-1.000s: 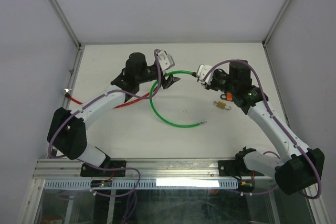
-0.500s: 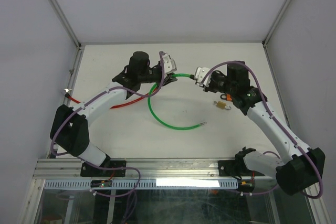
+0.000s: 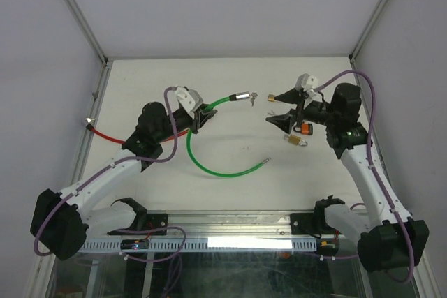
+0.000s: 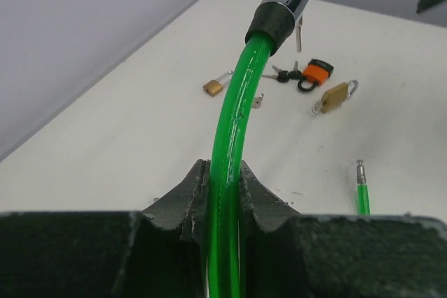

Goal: Lock with the key
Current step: Lock the lock at the center of the board.

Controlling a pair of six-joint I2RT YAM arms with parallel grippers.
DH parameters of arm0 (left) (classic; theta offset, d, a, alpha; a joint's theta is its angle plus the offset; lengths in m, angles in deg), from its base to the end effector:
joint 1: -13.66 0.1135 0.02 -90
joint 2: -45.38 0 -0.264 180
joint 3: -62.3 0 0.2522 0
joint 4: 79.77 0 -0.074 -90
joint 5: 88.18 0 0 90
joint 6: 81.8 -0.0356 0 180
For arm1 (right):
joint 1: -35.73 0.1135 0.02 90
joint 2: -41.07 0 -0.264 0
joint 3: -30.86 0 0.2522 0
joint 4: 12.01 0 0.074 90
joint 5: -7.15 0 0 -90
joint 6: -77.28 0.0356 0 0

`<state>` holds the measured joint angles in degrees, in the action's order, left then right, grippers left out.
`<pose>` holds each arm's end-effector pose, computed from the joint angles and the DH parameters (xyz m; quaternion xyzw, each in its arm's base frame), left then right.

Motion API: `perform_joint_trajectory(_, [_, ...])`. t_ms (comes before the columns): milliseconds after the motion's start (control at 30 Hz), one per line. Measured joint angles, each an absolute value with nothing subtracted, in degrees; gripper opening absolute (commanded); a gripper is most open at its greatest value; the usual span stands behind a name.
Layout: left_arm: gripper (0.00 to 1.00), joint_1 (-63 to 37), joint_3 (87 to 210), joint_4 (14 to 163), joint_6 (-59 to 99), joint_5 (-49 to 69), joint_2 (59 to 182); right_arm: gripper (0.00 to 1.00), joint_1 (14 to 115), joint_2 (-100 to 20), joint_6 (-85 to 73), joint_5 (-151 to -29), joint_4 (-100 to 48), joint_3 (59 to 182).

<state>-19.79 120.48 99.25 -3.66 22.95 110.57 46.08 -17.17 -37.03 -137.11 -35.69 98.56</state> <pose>0.2146 -0.1572 0.3075 0.3968 0.6383 -0.2567 0.6077 0.2129 0.0683 0.3561 -0.4766 0.5871 0.2908 0.5863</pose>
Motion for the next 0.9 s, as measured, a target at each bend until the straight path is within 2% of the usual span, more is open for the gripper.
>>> perform_joint_trajectory(133, [0.00,-20.1,112.6,106.2,3.0,17.4,103.6,0.89,43.4,-16.0,-21.1,-145.6,-20.2,86.3])
perform_joint_trajectory(267, [0.00,-20.2,105.3,111.0,7.4,10.1,98.7,0.88,43.0,-18.8,-10.8,-147.6,-11.5,77.6])
perform_joint_trajectory(467, [0.00,-20.2,99.7,114.4,11.1,-2.0,94.9,0.83,42.9,-27.1,-2.1,-146.4,-6.2,76.9])
perform_joint_trajectory(600, [0.00,-20.2,97.6,117.4,14.7,-13.3,92.8,0.79,42.9,-31.8,3.5,-138.7,-5.9,76.9])
perform_joint_trajectory(900, [0.00,-20.1,92.6,122.2,23.9,-21.6,92.2,0.79,45.5,-38.2,12.0,-128.4,-4.3,76.8])
